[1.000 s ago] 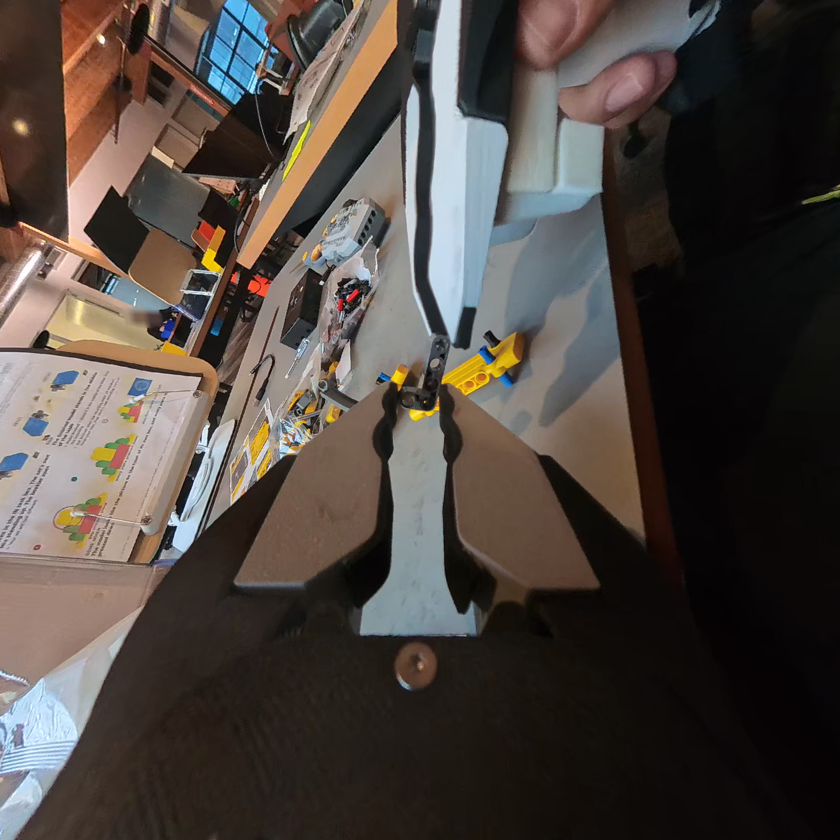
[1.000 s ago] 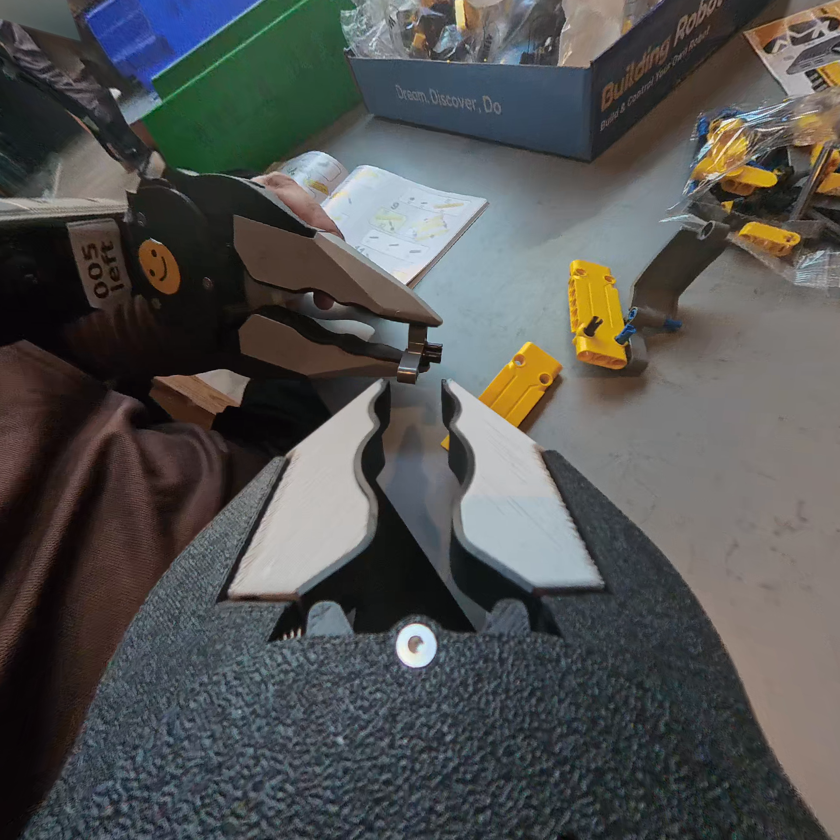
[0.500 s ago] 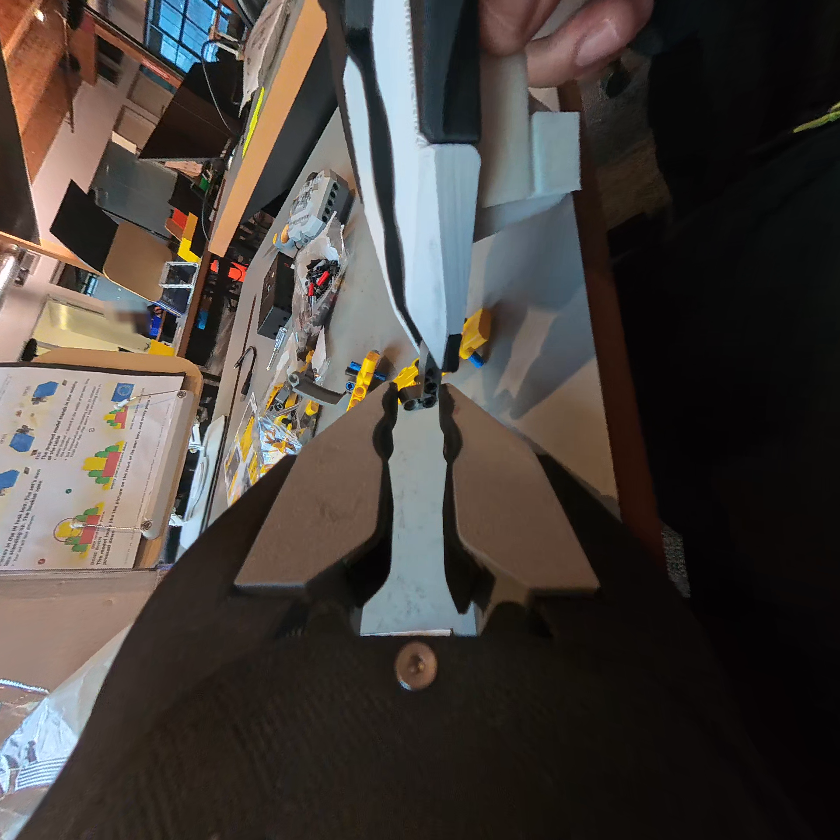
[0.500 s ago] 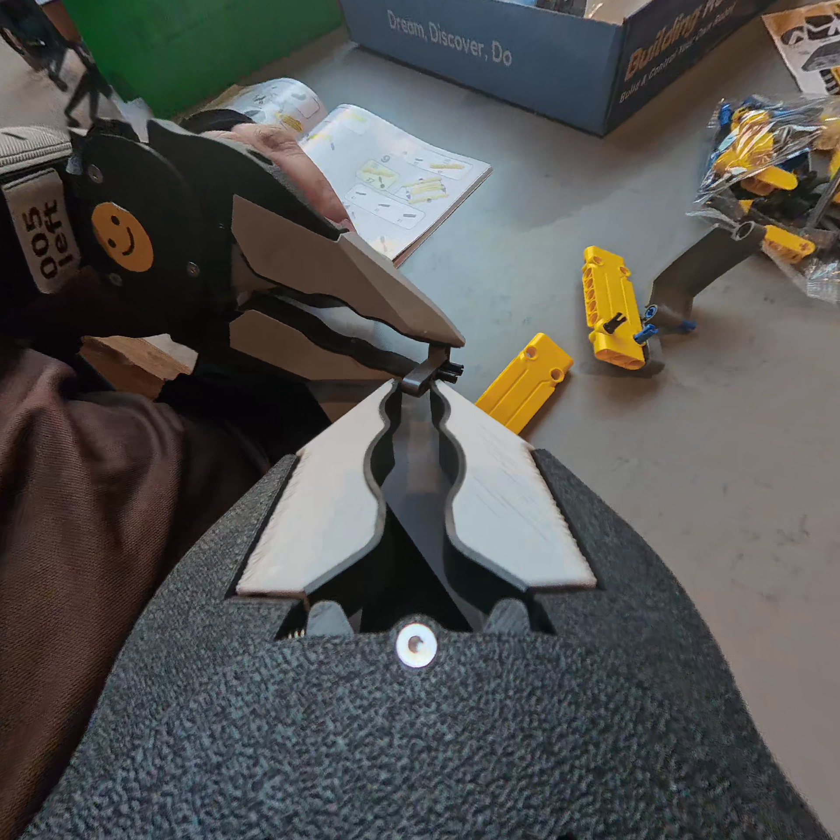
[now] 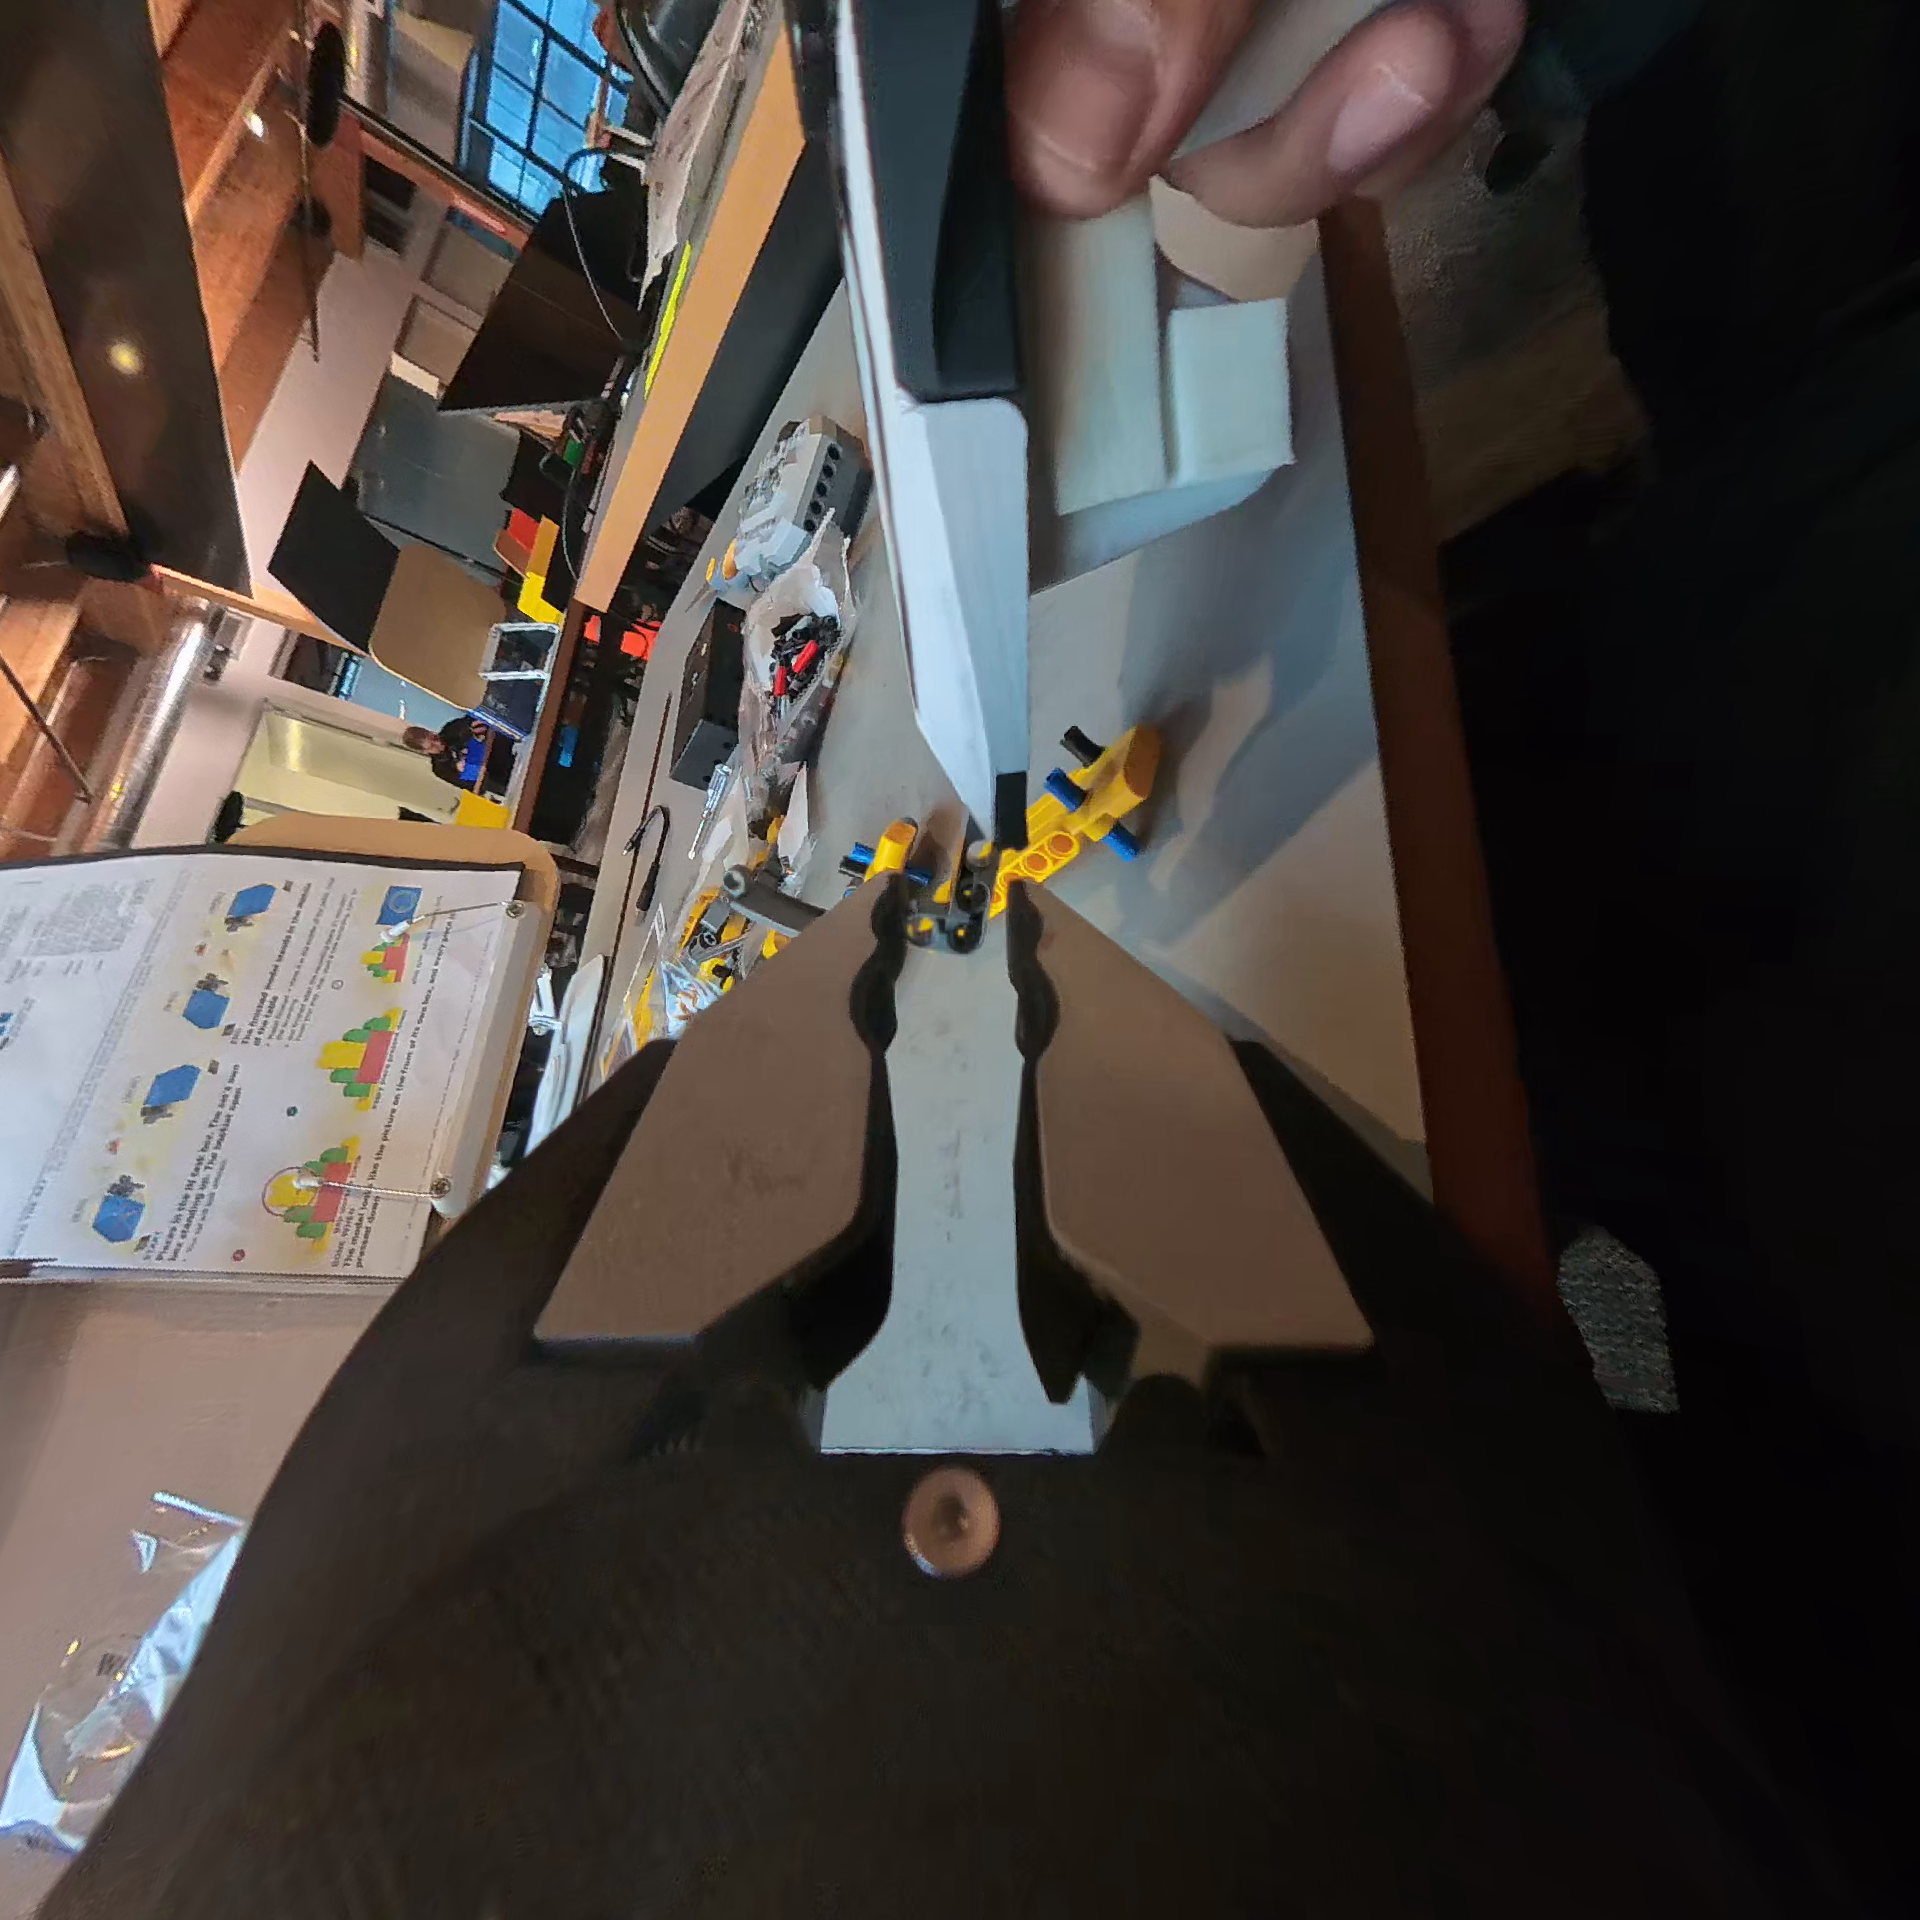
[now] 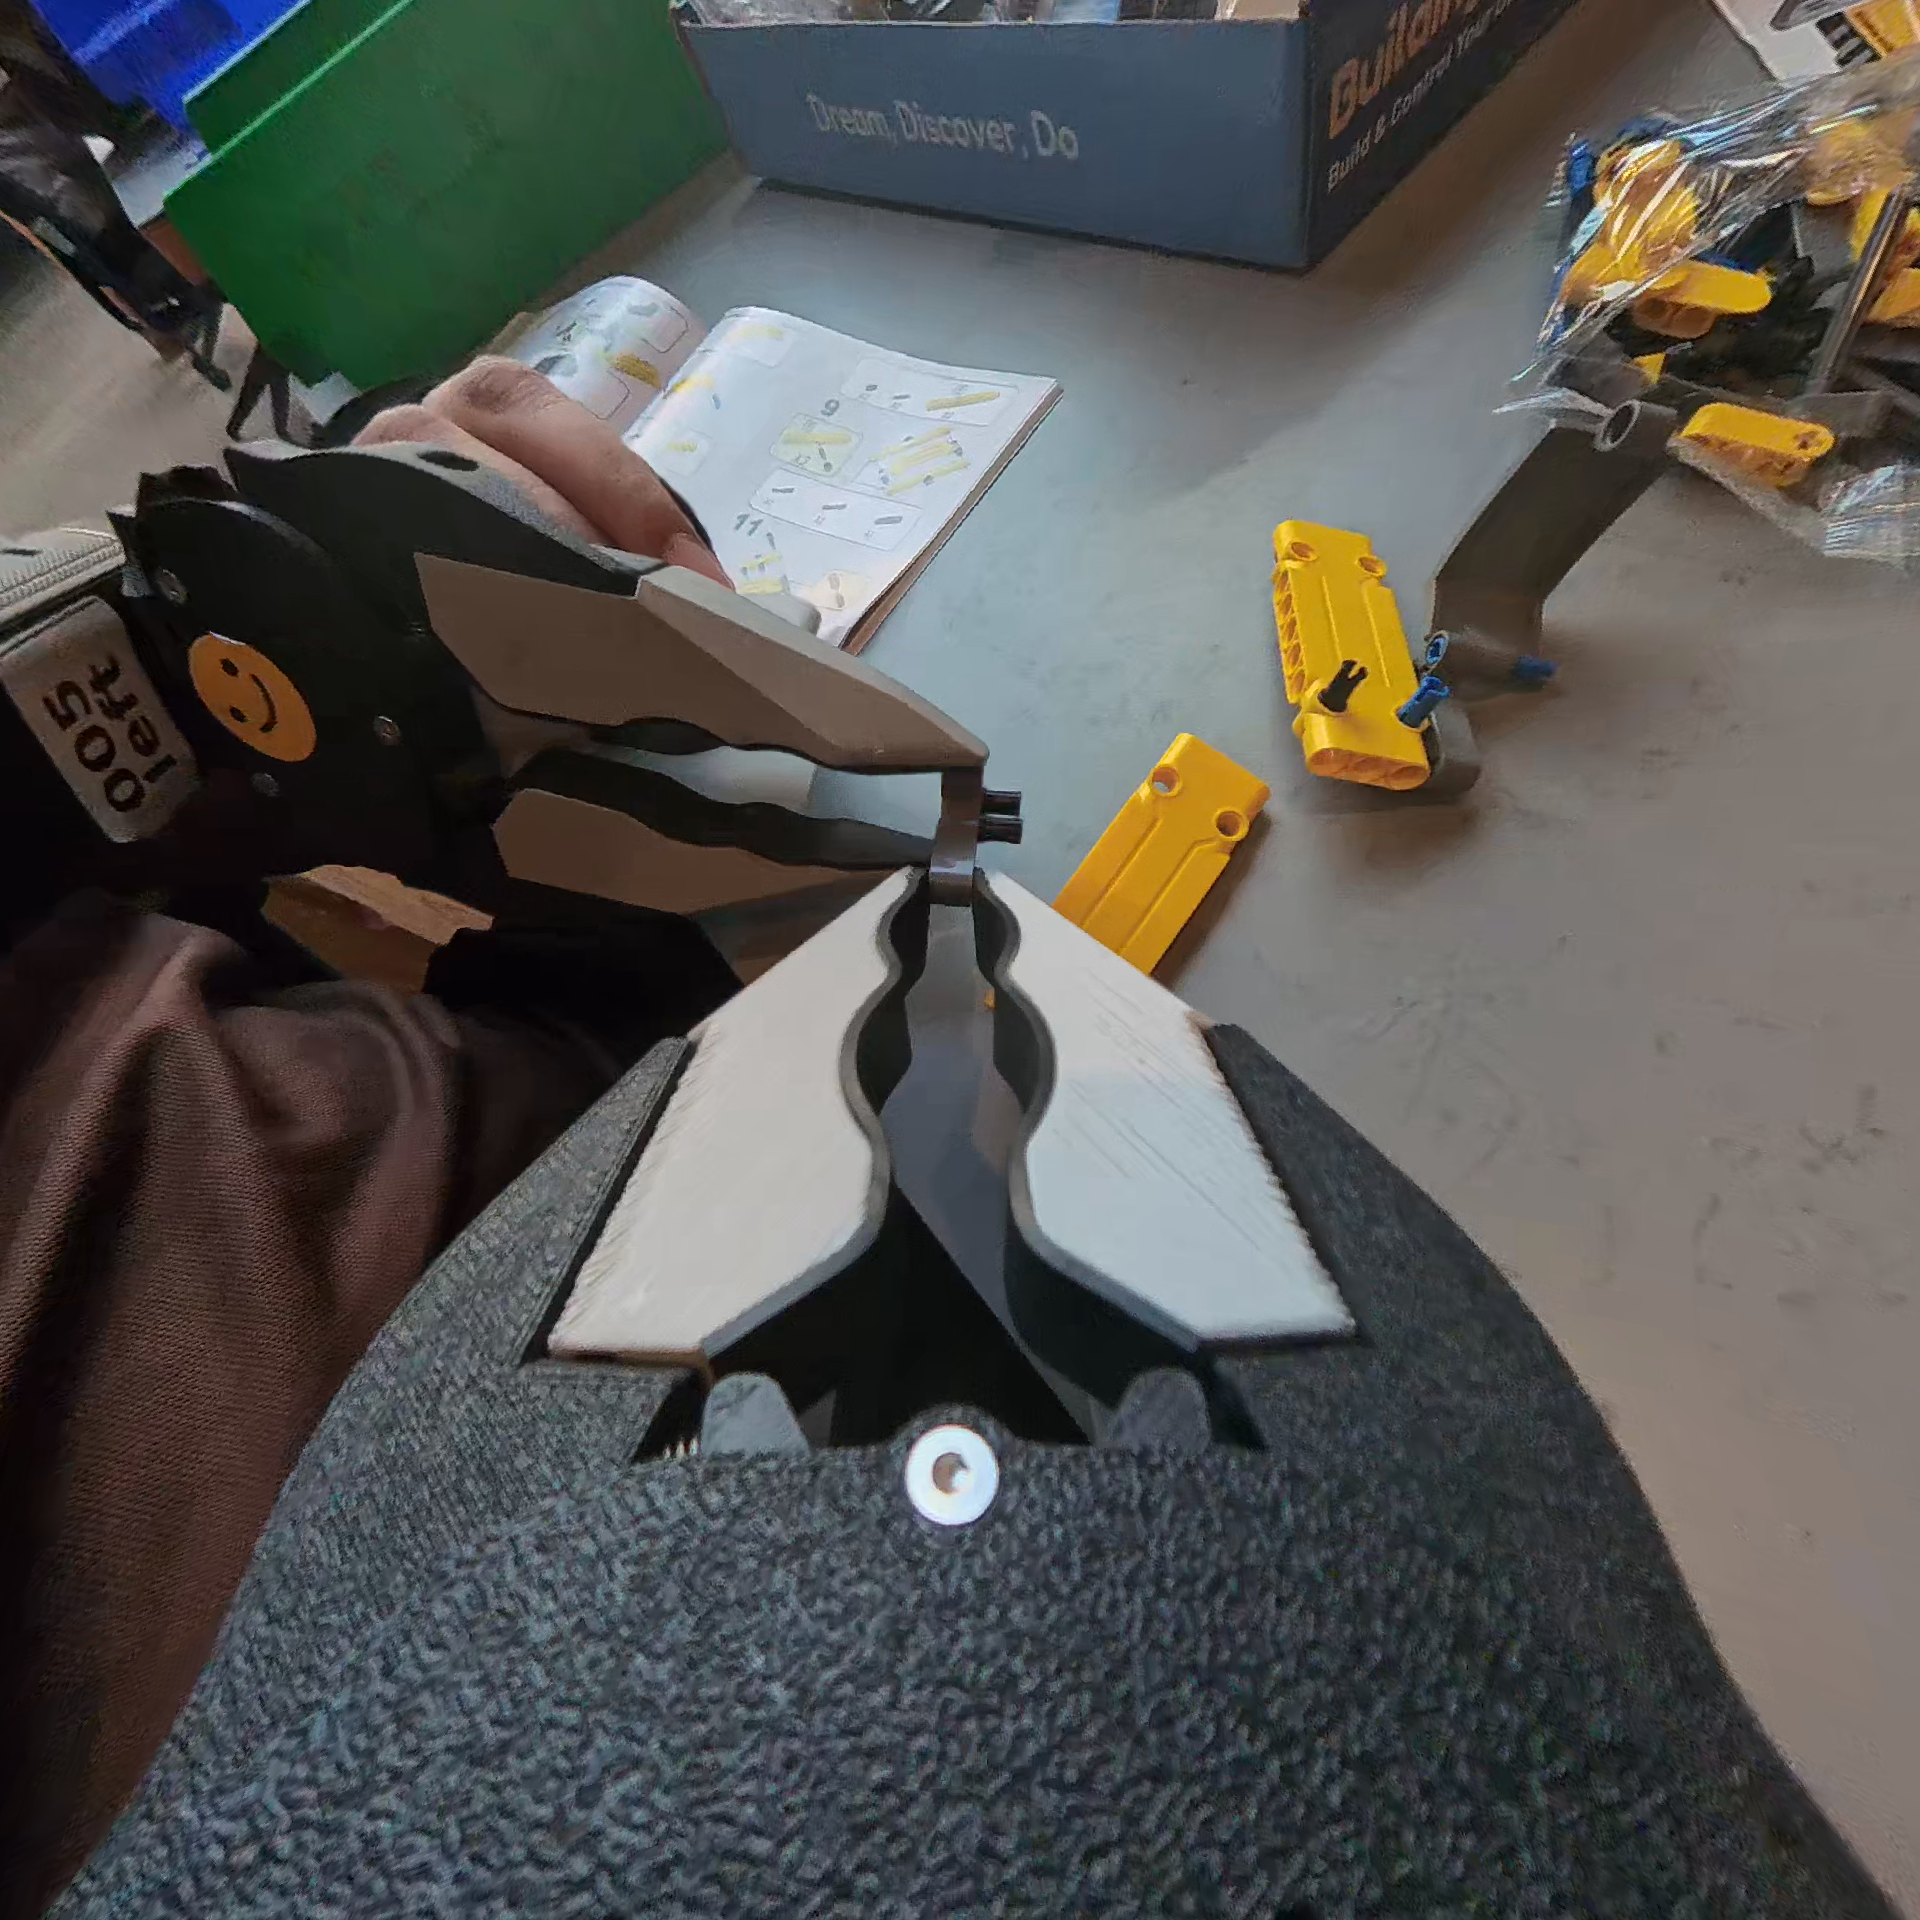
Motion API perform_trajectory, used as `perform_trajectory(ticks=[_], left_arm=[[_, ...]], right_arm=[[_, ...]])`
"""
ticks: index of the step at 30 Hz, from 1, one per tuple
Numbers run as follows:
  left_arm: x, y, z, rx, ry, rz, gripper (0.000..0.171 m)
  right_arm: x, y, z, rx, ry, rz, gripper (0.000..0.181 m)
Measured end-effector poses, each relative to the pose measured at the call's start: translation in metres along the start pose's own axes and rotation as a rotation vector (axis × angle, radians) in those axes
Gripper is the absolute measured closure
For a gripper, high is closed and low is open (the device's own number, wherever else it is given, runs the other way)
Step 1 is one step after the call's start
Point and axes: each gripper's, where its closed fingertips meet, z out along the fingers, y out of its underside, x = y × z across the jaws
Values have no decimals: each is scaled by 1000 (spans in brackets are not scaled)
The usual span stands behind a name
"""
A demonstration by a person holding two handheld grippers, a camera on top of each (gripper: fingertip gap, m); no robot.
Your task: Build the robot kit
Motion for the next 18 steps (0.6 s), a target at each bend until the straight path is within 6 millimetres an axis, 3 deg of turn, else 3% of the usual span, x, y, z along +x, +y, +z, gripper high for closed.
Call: perform_trajectory(ticks=[2,8,11,14,18], left_arm=[[3,0,0,2,7,26,164],[2,-1,-2,12,-15,87,167],[5,5,-2,9,9,110,166],[11,13,-1,5,46,153,166],[13,6,0,75,55,214,166]], right_arm=[[-3,0,2,-4,-11,-13,173],[-4,-2,-1,-3,-15,-53,172],[12,-4,-15,8,59,-80,158],[25,9,-22,-58,116,-51,138],[27,27,-10,-145,190,-68,130]])
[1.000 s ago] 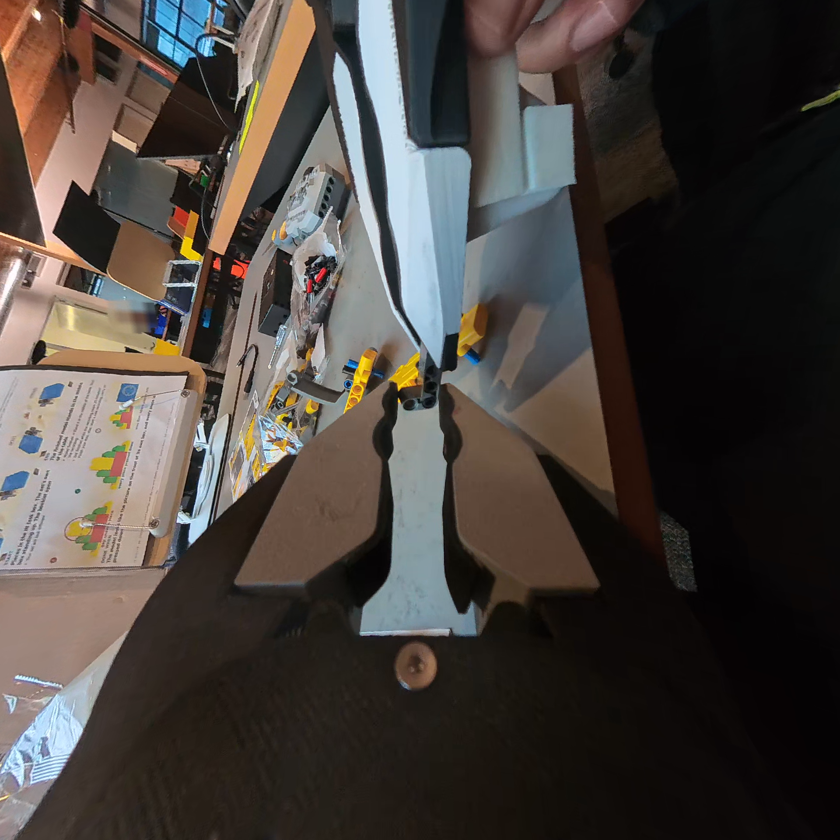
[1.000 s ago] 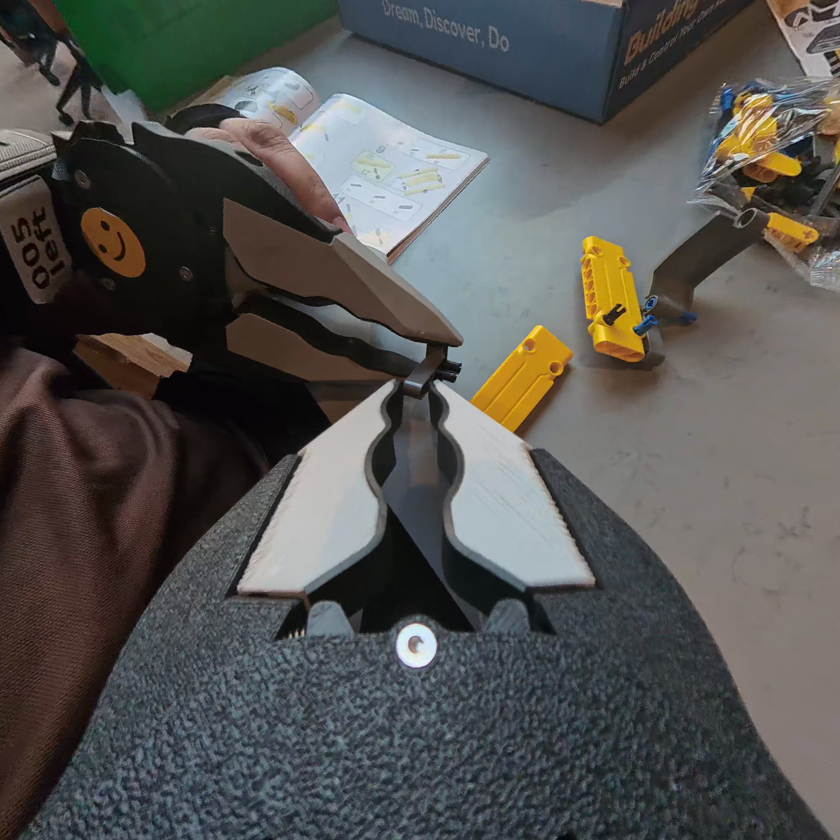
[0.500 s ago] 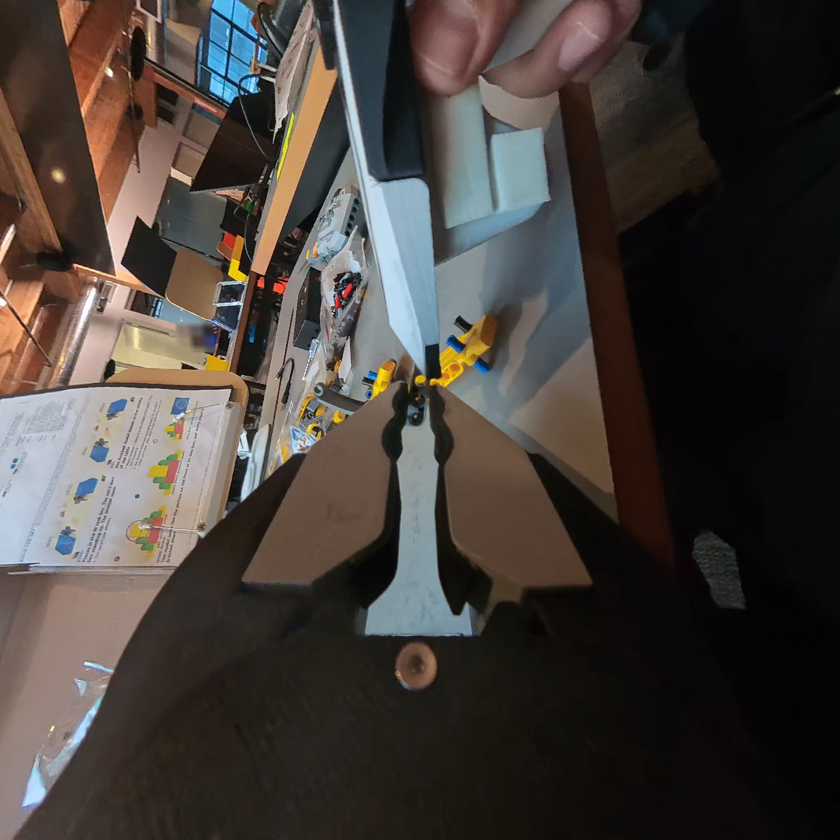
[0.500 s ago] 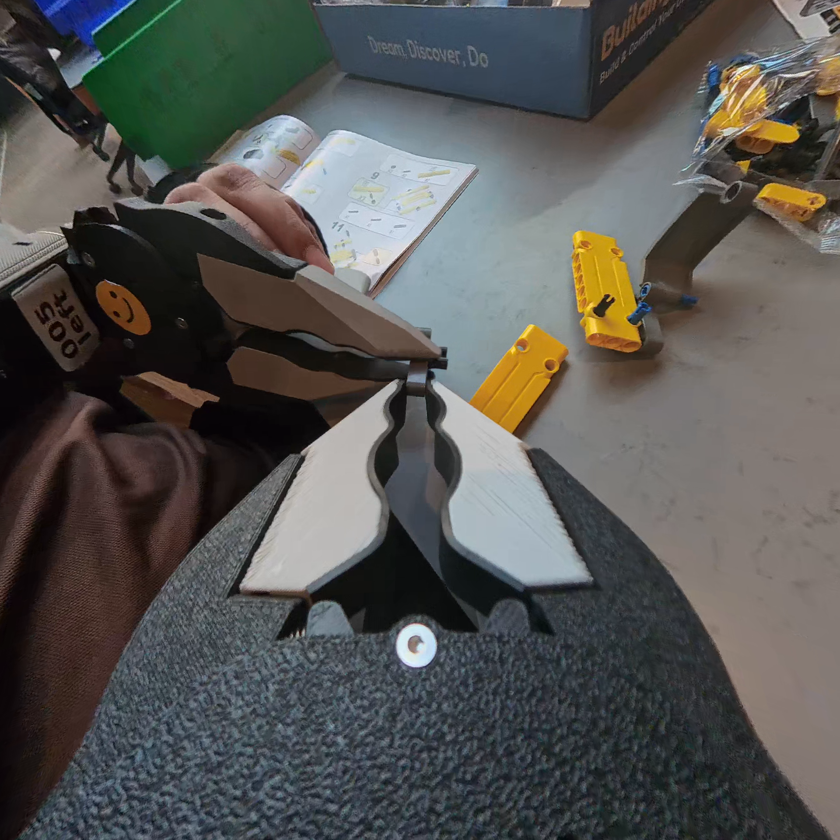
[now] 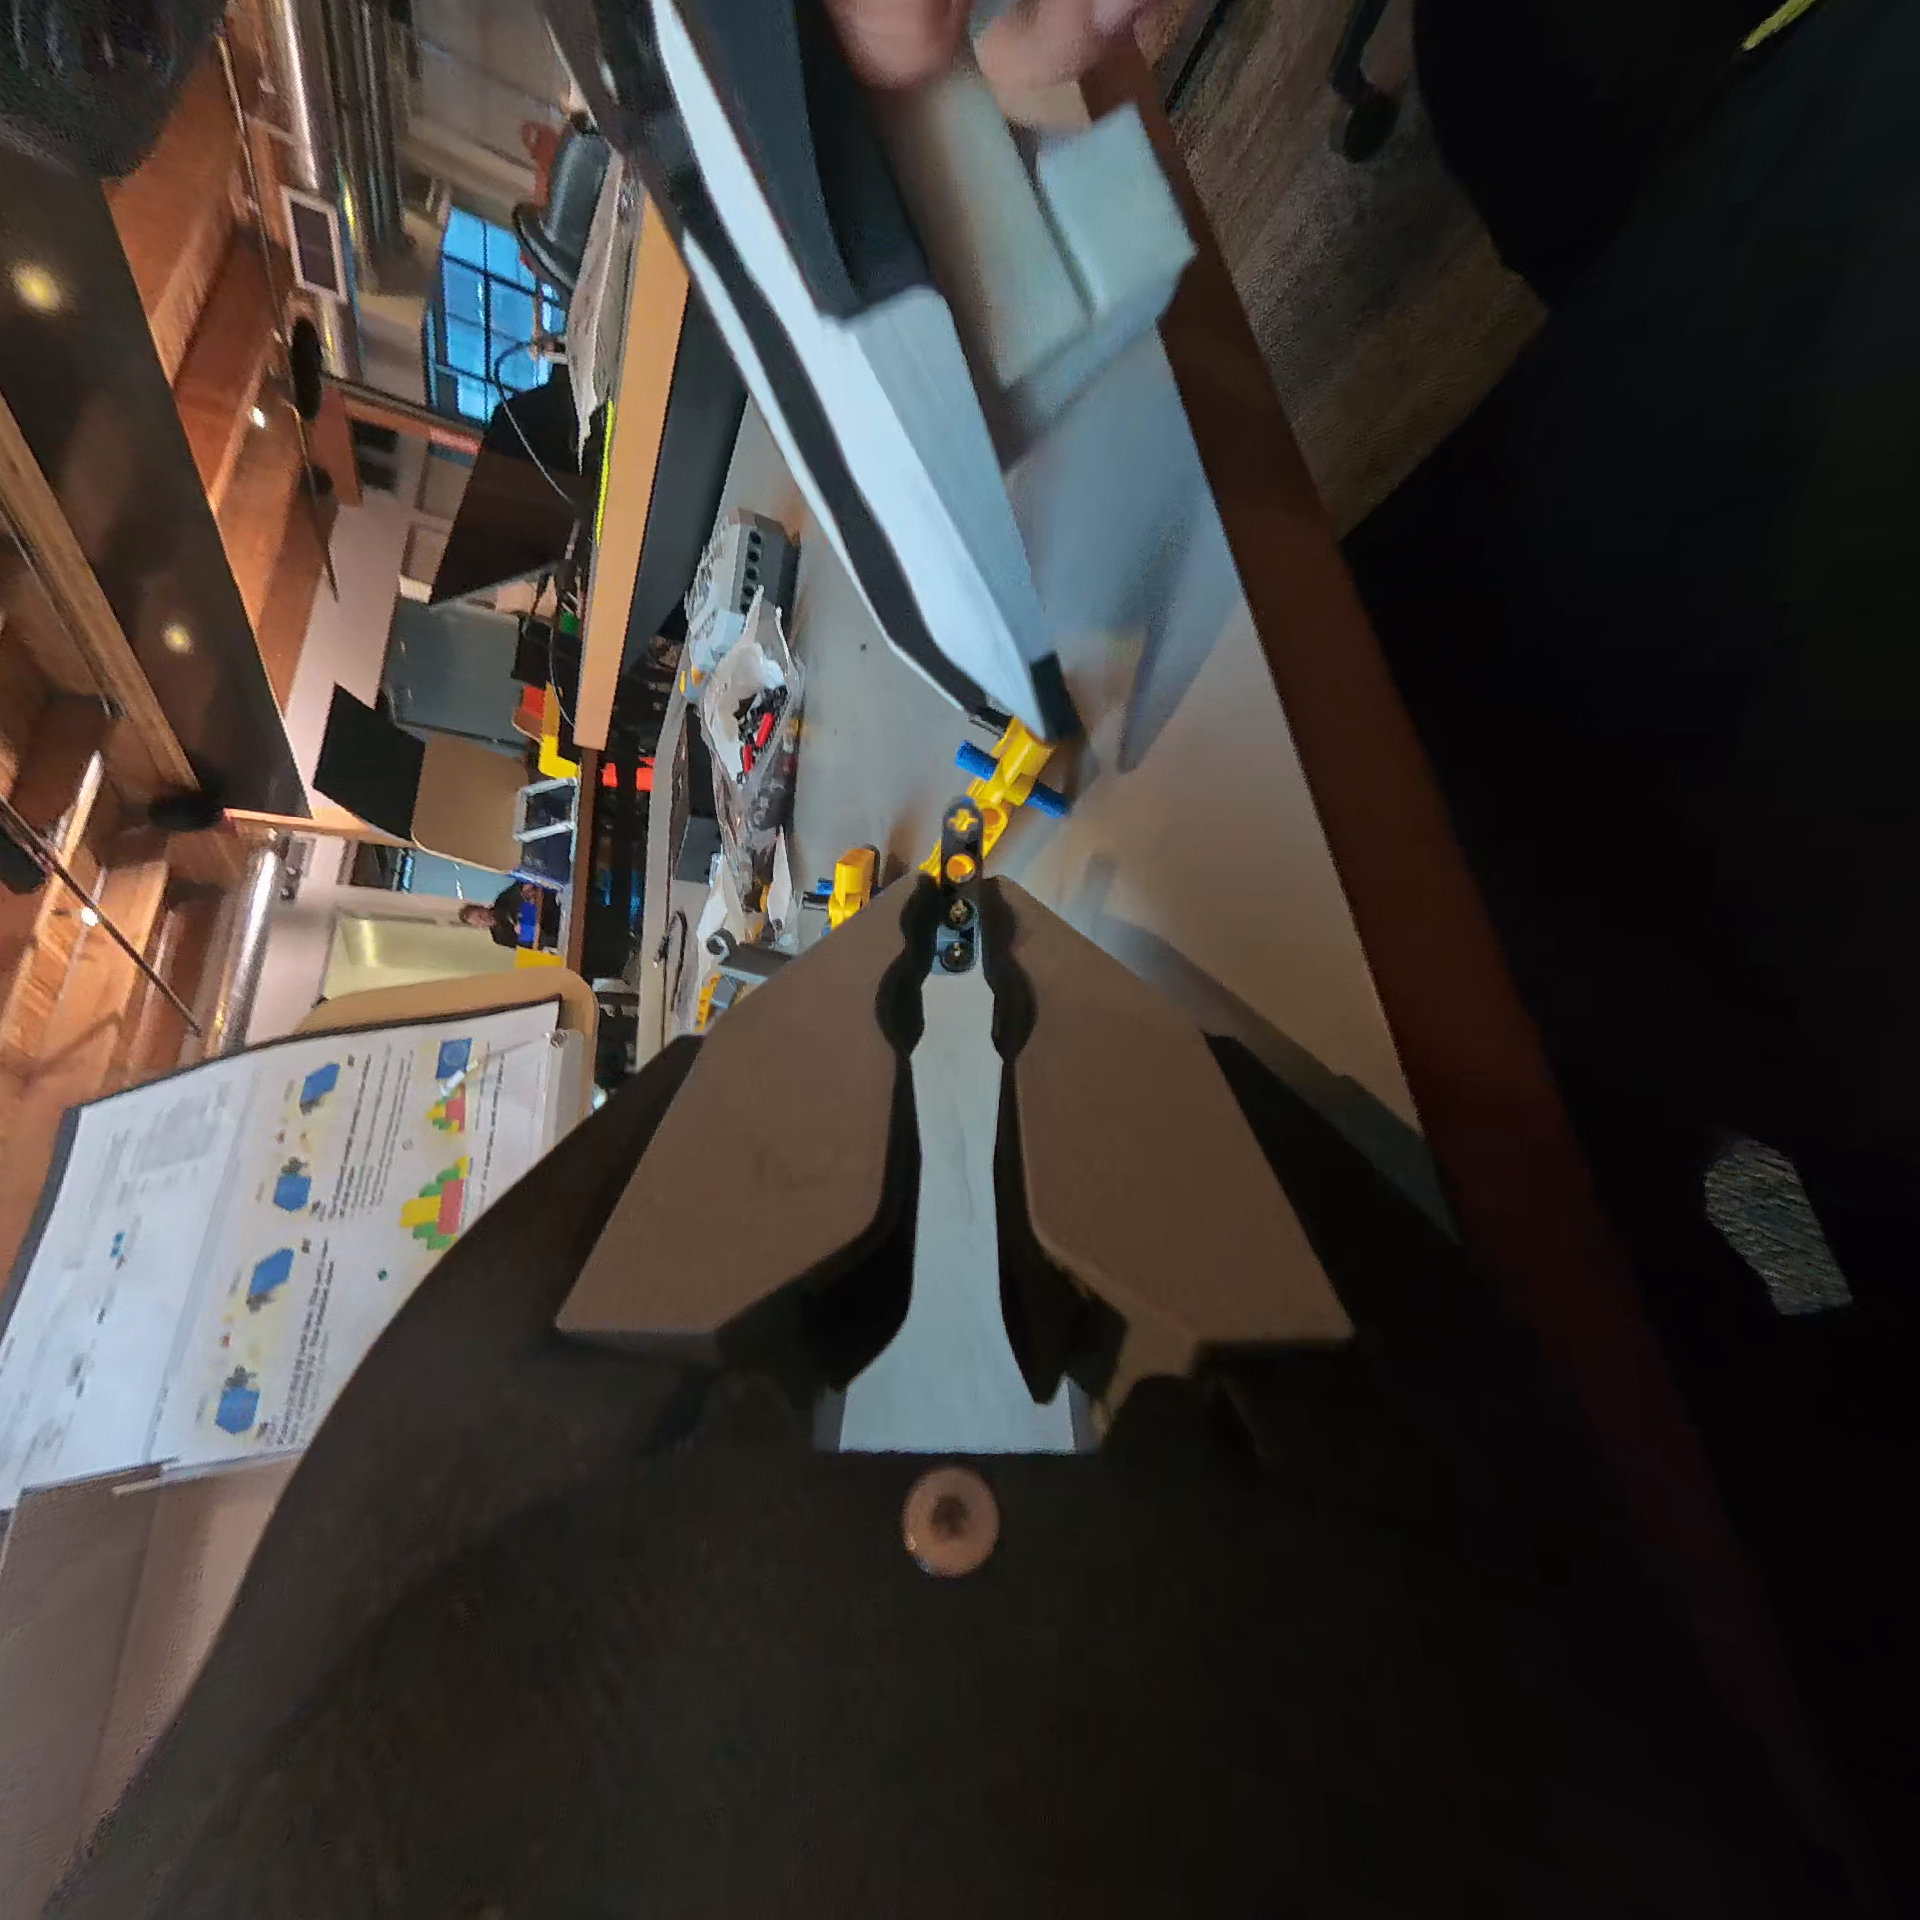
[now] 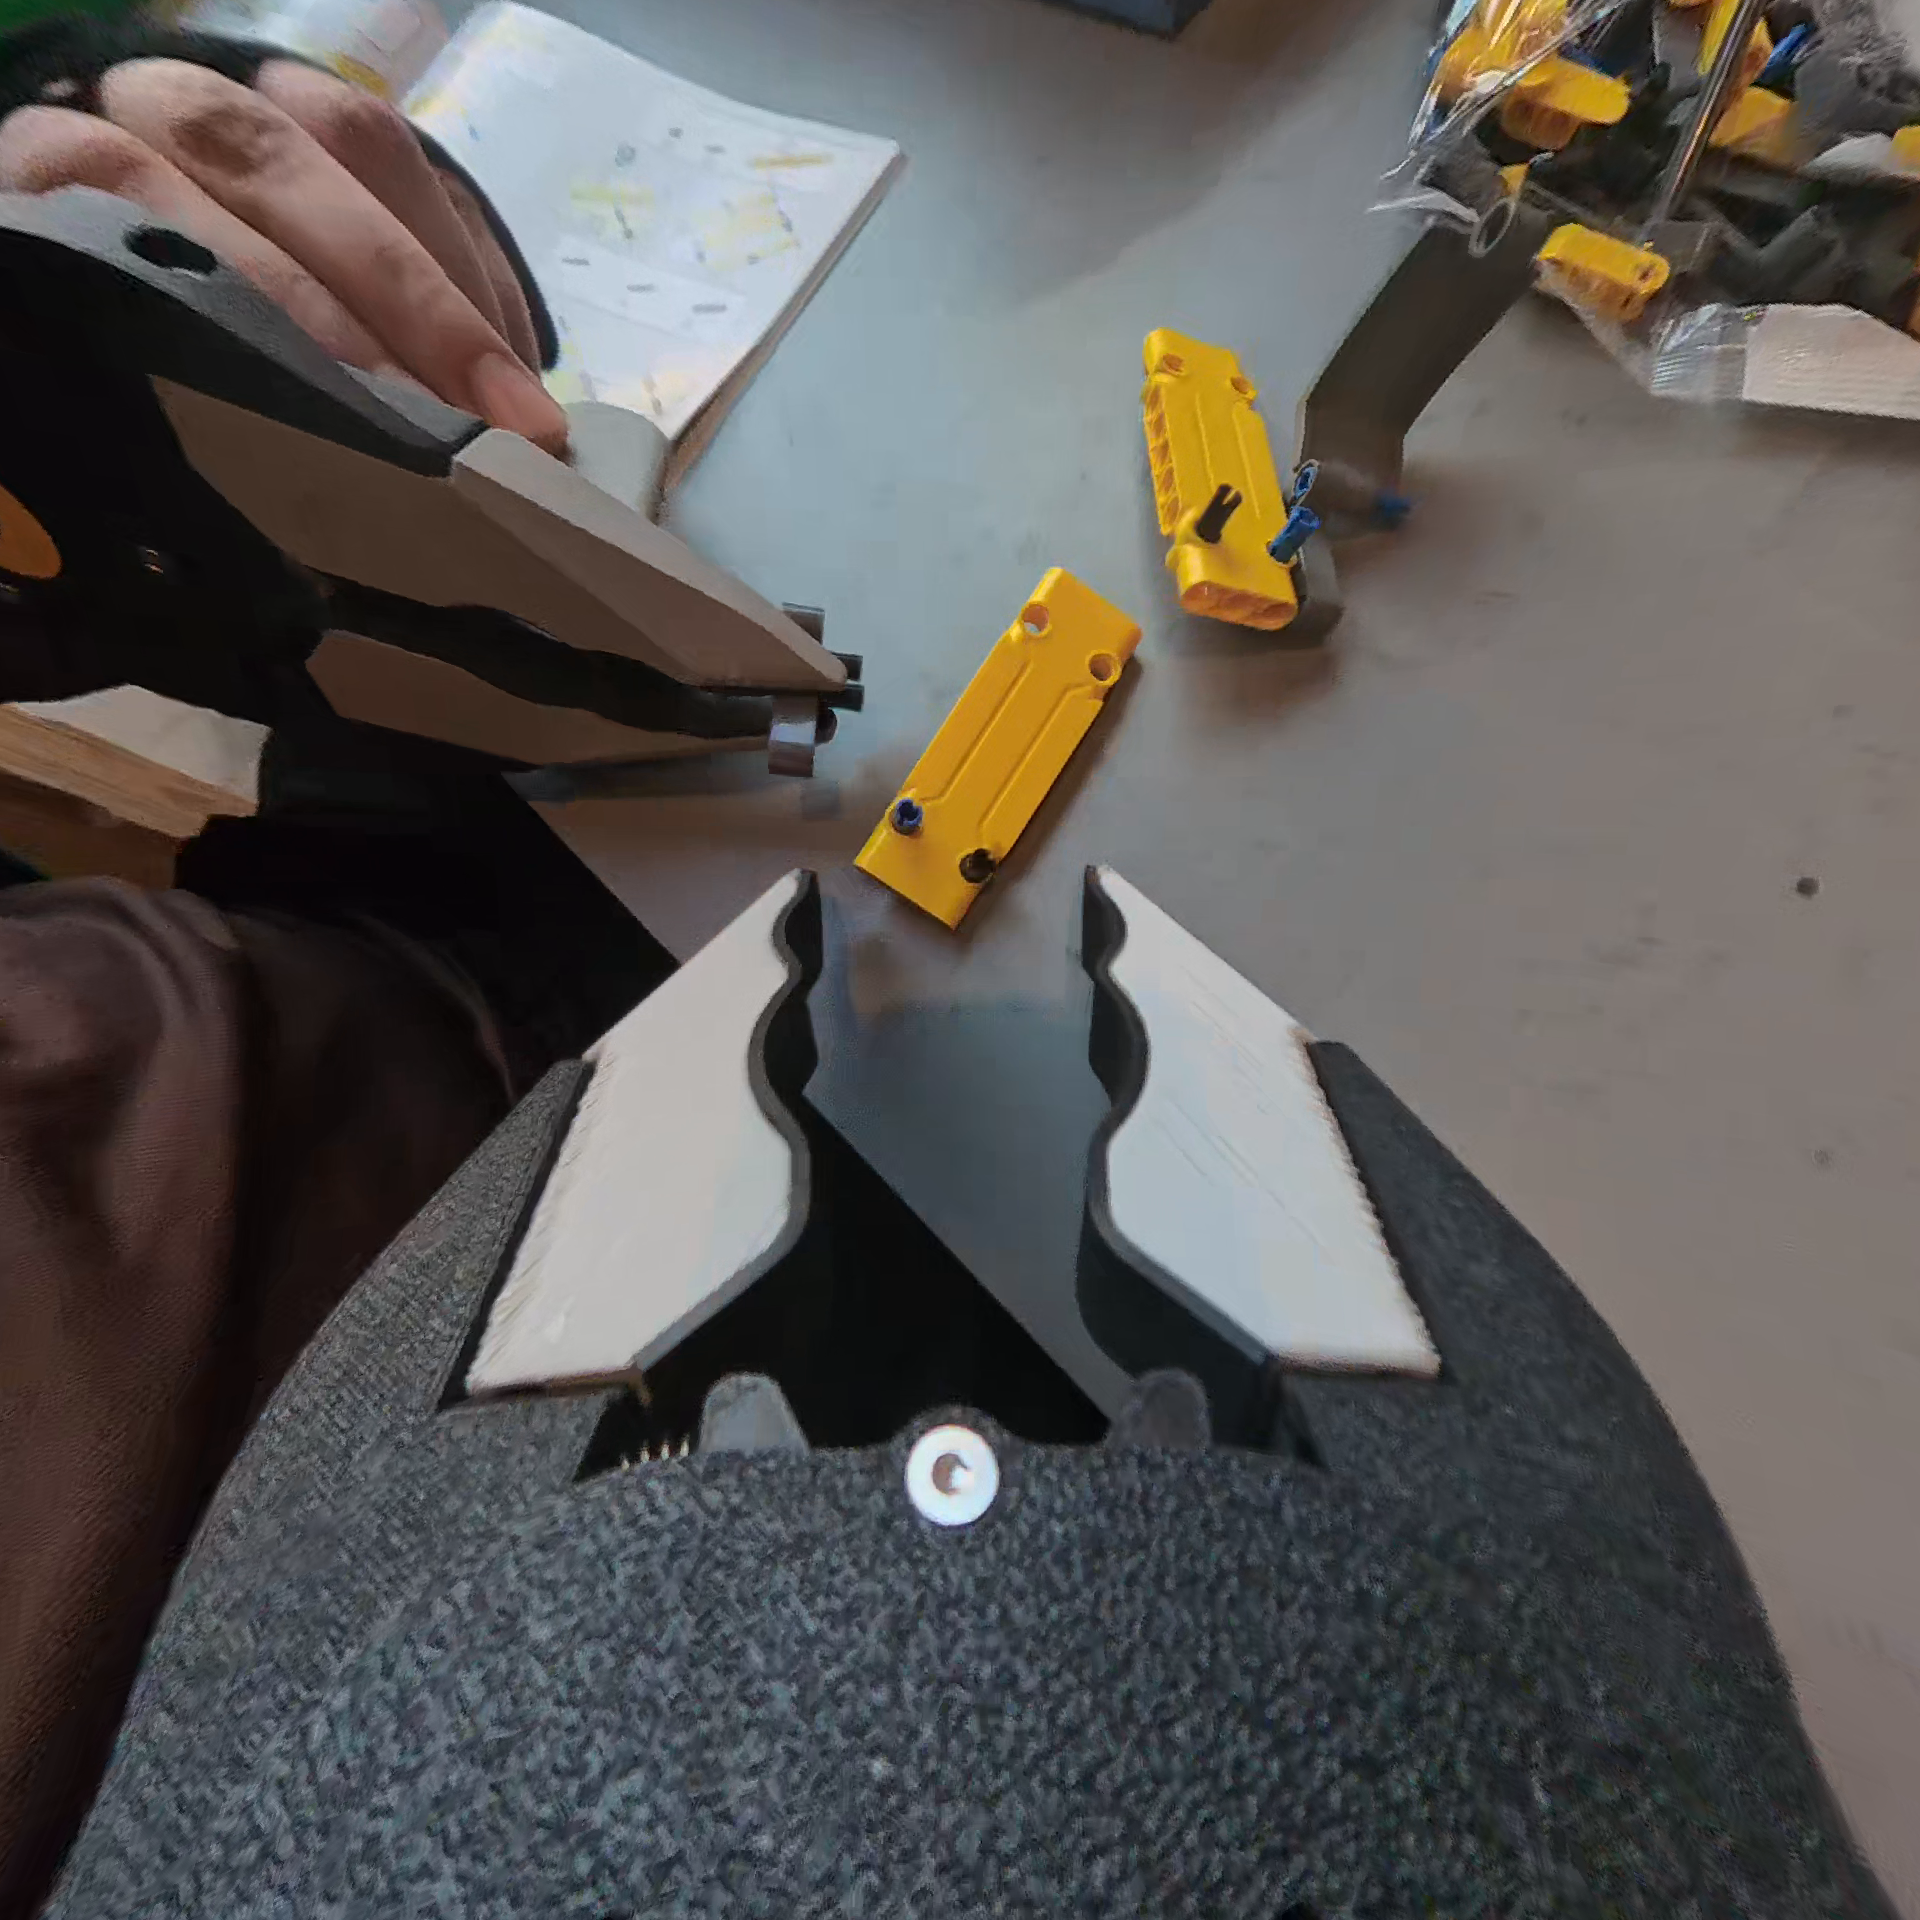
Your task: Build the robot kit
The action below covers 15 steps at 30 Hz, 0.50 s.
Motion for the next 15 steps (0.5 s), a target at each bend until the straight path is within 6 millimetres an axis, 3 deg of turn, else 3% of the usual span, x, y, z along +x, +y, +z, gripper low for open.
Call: perform_trajectory(ticks=[3,10,15], left_arm=[[1,-4,0,39,-8,68,166],[-3,-2,-3,68,-24,70,166],[-1,-6,-5,110,7,36,166]], right_arm=[[5,-6,8,-4,73,-51,131],[-9,-7,17,-1,-71,6,151],[-14,-7,14,4,-181,-7,153]])
